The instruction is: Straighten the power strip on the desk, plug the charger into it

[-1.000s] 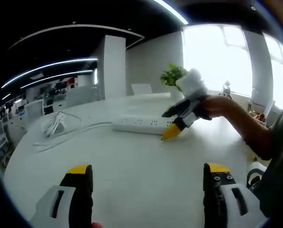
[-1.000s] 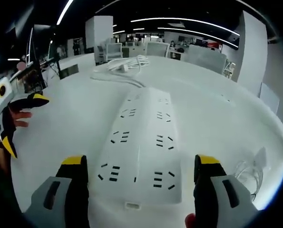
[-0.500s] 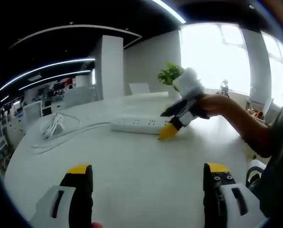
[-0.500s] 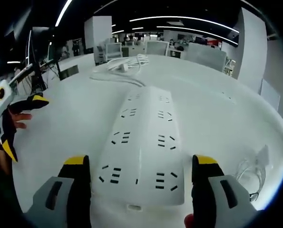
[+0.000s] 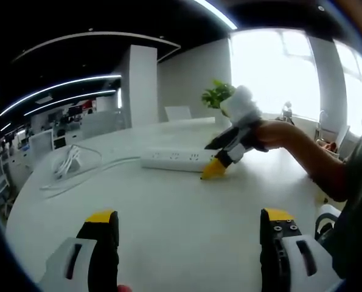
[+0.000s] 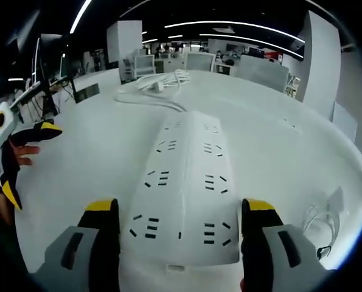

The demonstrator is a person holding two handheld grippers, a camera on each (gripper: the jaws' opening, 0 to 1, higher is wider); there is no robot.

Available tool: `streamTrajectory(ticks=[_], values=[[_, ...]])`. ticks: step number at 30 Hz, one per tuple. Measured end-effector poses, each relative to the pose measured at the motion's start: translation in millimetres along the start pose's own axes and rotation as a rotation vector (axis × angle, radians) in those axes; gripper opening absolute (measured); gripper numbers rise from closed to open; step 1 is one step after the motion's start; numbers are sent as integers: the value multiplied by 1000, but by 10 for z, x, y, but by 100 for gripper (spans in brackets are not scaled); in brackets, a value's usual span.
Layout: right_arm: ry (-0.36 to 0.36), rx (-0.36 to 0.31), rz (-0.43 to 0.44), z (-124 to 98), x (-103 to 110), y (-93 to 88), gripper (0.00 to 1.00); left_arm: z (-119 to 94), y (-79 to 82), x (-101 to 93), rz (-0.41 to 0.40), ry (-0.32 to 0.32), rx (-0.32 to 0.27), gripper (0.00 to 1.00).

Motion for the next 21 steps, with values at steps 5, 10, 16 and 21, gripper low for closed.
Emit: streamTrajectory(ticks=[5,10,16,21], values=[[1,0,0,2,-1,2,81,-7,1,-3,2,0,-1,100],[3,0,-4,6,5,11,79,2,-1,3,1,-2,0,100],[1,2,-2,6,5,15,79,0,12,24,-1,3,-3,100],[-13,3,14,10,7,19,78,9,-4,17,-3,0,-1,100]])
Point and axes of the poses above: the point that each gripper's makers call its tool centre point, and the gripper's own axes: z roughly forward along the fingers, x roughly to its left, y roughly out of its top, the point moved 10 cm from there along -z, roughly backward along the fingers, and after that the axes turned 12 degrees about z, right-handed, at the moved point
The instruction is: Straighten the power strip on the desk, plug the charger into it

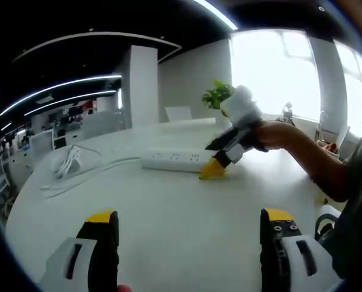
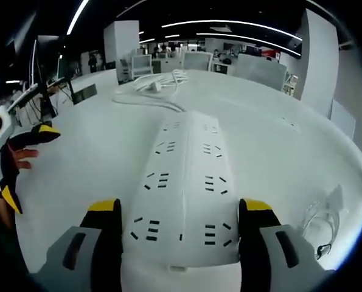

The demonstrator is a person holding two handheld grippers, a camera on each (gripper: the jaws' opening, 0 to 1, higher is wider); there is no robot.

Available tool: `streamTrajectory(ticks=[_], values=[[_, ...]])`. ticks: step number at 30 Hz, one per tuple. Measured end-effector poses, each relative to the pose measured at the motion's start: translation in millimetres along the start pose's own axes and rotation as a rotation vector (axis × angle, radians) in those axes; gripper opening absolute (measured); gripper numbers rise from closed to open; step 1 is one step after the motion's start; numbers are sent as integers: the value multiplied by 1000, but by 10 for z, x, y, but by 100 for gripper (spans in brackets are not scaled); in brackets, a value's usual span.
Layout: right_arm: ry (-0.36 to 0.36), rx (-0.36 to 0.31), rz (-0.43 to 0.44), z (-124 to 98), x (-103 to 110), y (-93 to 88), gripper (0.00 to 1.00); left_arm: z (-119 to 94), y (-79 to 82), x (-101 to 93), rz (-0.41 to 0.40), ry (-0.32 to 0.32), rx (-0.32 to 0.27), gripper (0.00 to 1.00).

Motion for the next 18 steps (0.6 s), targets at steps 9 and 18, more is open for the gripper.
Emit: streamTrajectory(ticks=[9,18], values=[[7,-9,16,-1,-17,15,76,17,-11,-8,-4,-8,-5,100],[-1,4,10,-9,-13,15,76,17,8,-27,3,-10,-3,100]])
Point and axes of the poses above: the point that each gripper's makers call its tool centre point, and the gripper's own axes: z roughly forward along the fingers, x roughly to its left, y roughly out of its top, the point moved 10 cm from there along -z, roughly backward along the fingers, and after that the axes turned 12 degrees about z, right-handed, at the moved point
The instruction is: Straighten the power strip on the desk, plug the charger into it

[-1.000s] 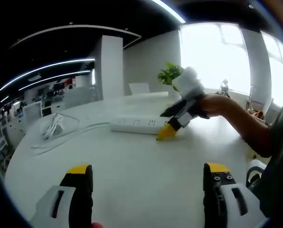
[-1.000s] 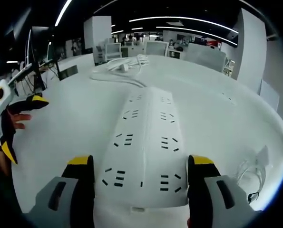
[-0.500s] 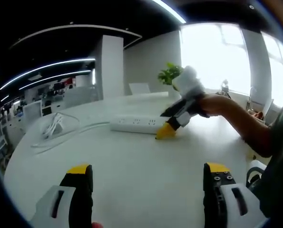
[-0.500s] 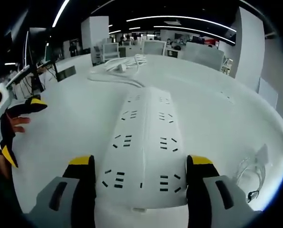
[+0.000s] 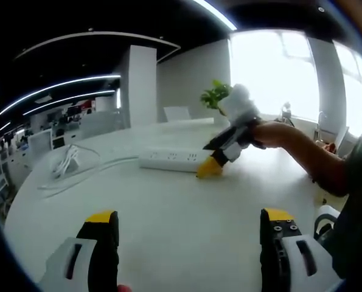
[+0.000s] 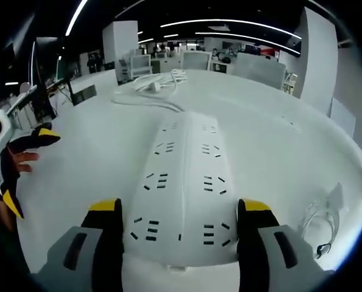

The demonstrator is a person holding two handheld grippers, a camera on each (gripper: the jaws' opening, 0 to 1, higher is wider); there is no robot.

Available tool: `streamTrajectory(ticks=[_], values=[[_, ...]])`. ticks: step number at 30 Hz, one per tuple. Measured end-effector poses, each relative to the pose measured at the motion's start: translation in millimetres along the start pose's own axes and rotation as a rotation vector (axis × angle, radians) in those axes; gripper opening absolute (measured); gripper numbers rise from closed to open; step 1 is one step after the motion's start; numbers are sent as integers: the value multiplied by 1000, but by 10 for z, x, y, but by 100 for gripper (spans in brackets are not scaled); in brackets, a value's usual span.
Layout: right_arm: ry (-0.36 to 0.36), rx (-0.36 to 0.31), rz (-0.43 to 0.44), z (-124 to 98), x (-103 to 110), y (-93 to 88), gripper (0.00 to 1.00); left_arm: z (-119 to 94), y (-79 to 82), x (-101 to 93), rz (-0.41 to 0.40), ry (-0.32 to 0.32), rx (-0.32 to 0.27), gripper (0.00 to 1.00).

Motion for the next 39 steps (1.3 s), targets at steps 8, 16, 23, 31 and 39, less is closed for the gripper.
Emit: streamTrajectory(ticks=[8,16,23,31,39], values=[[0,12,-11,1,13,2,75,-9,-9,-14,-3,5,1,100],[17,23,-28,5,0,15,75,-8,-11,-28,1,-1,9,100],[36,31,-46,-5,-13,16,75,-17,10,-17,7,2,14,100],[54,45,-68,-7,-24,23,75,-13,5,-10,2,4,10,100],[71,59,-90,-22,-45,15,75,-8,19,-23,6,4,11,100]])
Point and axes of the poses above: the point that each gripper's makers call its tool centre point, and the gripper's own axes: z roughly forward along the fingers, x roughly to its left, y roughly out of its top, the point moved 10 cm from there along -z, roughly backward along the fingers, and after that the axes turned 12 degrees about z, right-handed, at the moved point
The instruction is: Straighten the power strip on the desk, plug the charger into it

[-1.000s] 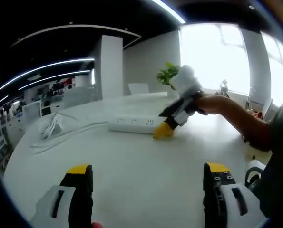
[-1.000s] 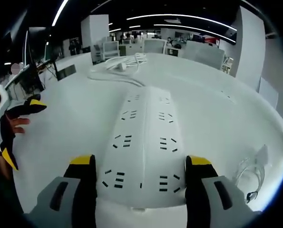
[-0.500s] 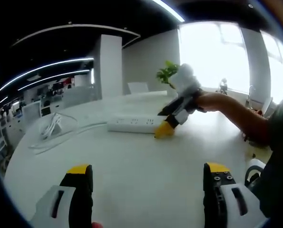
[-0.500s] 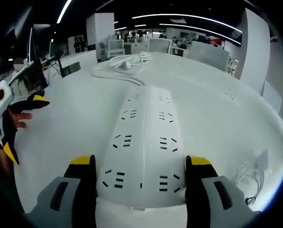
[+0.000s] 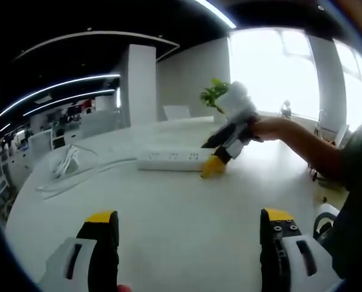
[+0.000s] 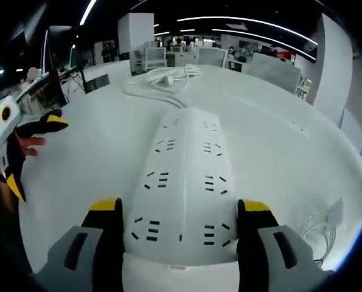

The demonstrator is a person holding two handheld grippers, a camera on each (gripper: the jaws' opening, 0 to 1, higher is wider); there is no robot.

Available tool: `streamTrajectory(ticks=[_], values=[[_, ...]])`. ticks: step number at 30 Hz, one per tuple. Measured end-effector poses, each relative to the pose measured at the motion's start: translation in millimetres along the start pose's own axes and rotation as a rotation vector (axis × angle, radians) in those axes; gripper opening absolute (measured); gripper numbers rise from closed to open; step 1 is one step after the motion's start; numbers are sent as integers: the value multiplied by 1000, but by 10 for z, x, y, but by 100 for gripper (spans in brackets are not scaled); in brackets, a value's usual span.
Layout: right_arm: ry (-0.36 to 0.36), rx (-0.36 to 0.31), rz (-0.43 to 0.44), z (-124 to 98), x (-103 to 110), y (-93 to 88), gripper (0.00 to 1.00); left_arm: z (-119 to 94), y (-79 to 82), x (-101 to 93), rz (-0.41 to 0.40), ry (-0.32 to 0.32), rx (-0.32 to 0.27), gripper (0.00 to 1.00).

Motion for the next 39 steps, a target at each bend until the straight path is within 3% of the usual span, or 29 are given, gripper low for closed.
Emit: streamTrajectory(ticks=[39], values=[[108,35,-101,-49,-129,-19,75,3,8,-22,5,4,17,100]])
Point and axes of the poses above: the point that each gripper's makers call its tool centre point, and the gripper's own axes: z roughly forward along the fingers, x roughly to its left, y roughly out of its top, the point moved 10 cm from there along -z, roughly backward along the fingers, and after that the axes turned 12 degrees about z, right-handed, at the moved point
